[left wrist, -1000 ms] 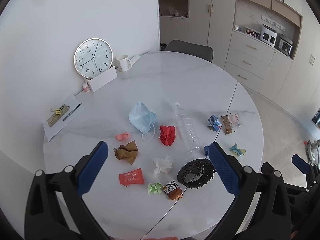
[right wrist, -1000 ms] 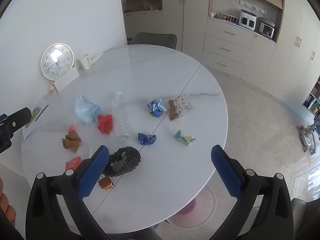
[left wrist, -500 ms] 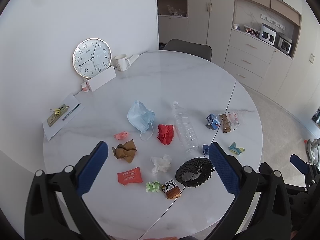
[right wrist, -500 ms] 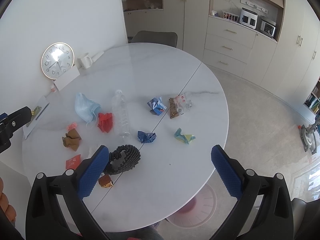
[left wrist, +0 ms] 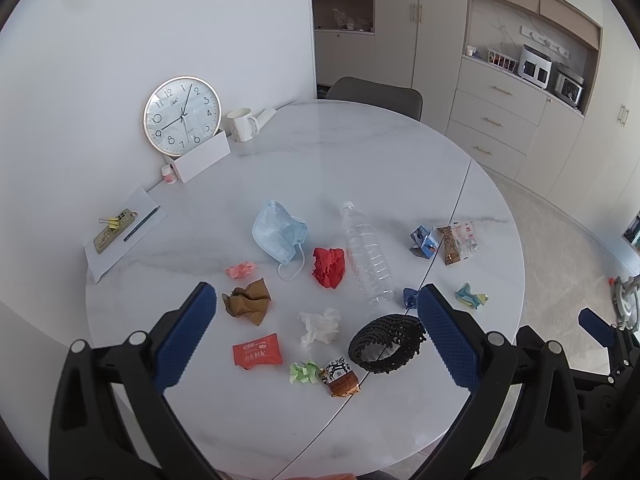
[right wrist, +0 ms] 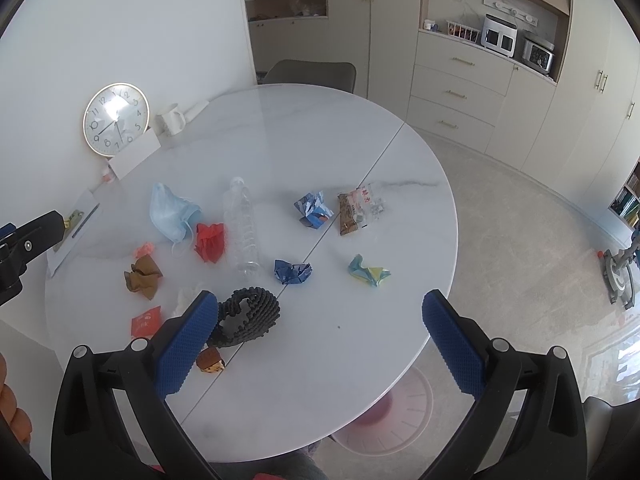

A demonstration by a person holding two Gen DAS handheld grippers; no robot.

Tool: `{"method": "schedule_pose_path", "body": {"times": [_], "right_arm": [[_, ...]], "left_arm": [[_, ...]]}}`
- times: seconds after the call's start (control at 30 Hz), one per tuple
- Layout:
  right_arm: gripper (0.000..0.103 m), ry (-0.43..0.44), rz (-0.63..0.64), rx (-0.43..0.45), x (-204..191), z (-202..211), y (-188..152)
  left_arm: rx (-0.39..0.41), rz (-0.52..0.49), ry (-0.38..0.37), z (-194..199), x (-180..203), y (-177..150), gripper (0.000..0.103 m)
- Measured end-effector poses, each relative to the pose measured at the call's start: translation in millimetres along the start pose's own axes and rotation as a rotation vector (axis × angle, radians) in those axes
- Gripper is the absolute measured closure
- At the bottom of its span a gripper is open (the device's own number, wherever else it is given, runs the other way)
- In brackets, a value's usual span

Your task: Collect trash

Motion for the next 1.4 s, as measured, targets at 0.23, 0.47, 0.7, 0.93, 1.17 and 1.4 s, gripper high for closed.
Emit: {"method": "schedule_pose_path", "body": {"times": [0.23, 0.47, 0.7, 0.93, 1.17, 1.4], "right_arm": [[0.002, 0.007, 0.002, -0.005, 1, -1, -1], [0.002, 0.009, 0.003, -0.009, 1, -2, -1], [0.002, 0.021, 0.015, -0.006, -1, -3, -2], [0.002, 0.095, 0.039, -0.043, -13, -24, -18], [0.002, 0.088, 0.056, -0.111, -24, -53, -47], [0.002, 0.078, 0.03, -0.147, -45, -91, -61]], "left_arm": [[-0.001, -0.002, 0.001, 0, 1, 0, 0.006], [-0.002, -0.003, 0.002, 1, 3, 0, 0.006], [0.006, -0.008, -0.015, 0, 5, 2, 0.006], [0.015, -0.021, -0.116, -12, -8, -6, 0.006], [-0.043, -0.015, -0.069, -50, -46, -29, 0.006], [-0.116, -0.09, -0.047, -104, -82, -57, 0.006]]}}
Point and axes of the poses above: each gripper's, at about its wrist camera, not at the fingertips, and z roughly against the way its jaws point, x to its right, y to its top, the point moved 8 cm from there along -z, roughly the way its jaws point, and after that the axes turned 14 degrees about y, right-handed, at the moved point
